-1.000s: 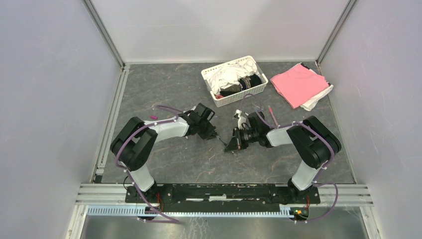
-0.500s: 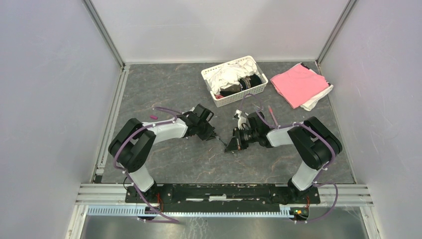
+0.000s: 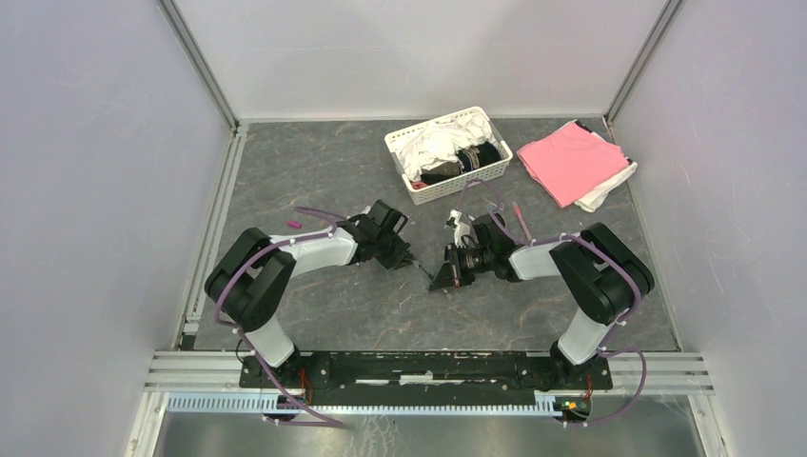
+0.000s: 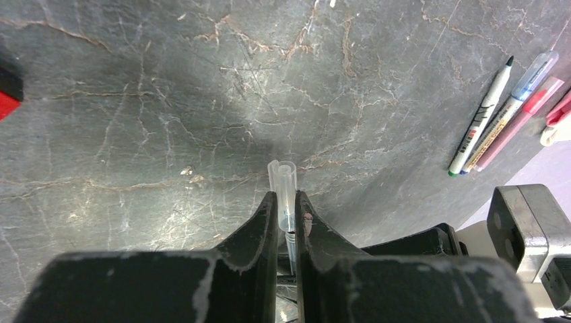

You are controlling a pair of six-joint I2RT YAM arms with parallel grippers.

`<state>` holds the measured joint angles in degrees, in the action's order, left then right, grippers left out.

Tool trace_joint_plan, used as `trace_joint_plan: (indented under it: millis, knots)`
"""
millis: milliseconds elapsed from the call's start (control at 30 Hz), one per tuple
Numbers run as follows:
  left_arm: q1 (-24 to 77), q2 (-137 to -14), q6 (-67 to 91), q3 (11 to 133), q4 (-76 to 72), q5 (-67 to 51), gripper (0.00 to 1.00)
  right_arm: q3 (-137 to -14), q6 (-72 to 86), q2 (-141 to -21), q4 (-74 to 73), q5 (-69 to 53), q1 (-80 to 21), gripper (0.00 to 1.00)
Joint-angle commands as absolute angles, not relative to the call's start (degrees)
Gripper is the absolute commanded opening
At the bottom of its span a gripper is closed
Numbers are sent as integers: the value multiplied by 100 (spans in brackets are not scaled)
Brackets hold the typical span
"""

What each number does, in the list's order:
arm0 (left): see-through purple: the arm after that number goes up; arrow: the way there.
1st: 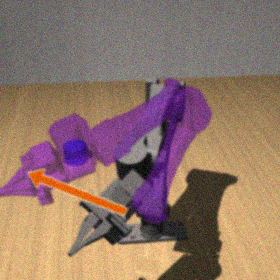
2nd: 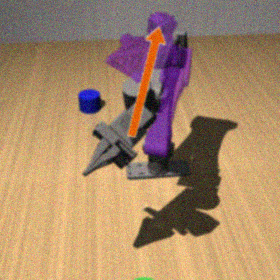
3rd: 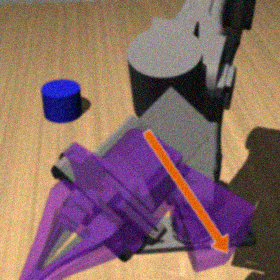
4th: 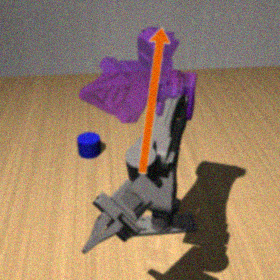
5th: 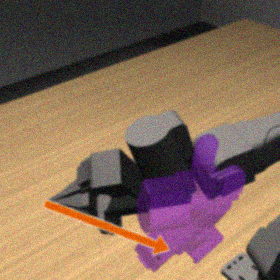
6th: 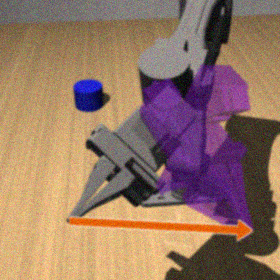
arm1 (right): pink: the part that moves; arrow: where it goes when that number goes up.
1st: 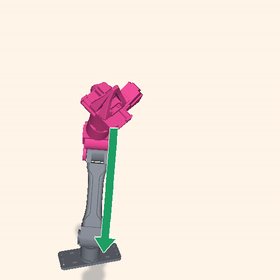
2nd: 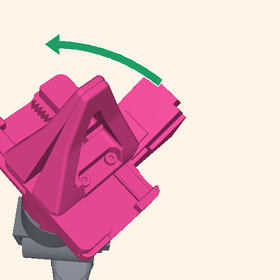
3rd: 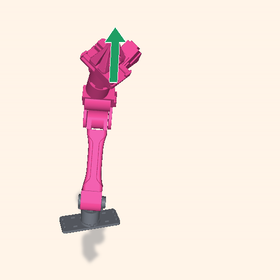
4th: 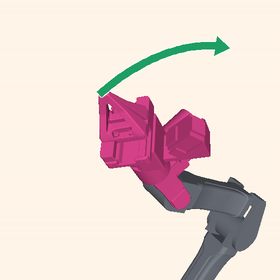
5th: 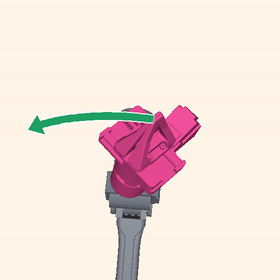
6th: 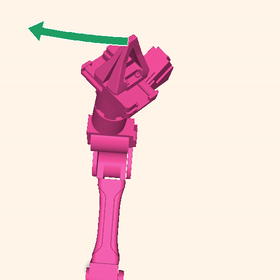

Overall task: Insert the pens into the pen caps
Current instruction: Insert the pen cap onto the pen.

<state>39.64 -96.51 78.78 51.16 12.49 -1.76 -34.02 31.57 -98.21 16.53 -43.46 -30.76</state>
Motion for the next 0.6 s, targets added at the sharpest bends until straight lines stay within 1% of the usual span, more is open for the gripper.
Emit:
trace_joint_plan:
  millis: [0,567]
  knots:
    - [3994,-9518,8104,5113,1108,-284,2,-3611,3118,-9868,1570,-4191,-3107,0]
    - [4174,-9586,8161,5104,1131,-366,2,-3857,3128,-9984,1569,-4105,-3108,0]
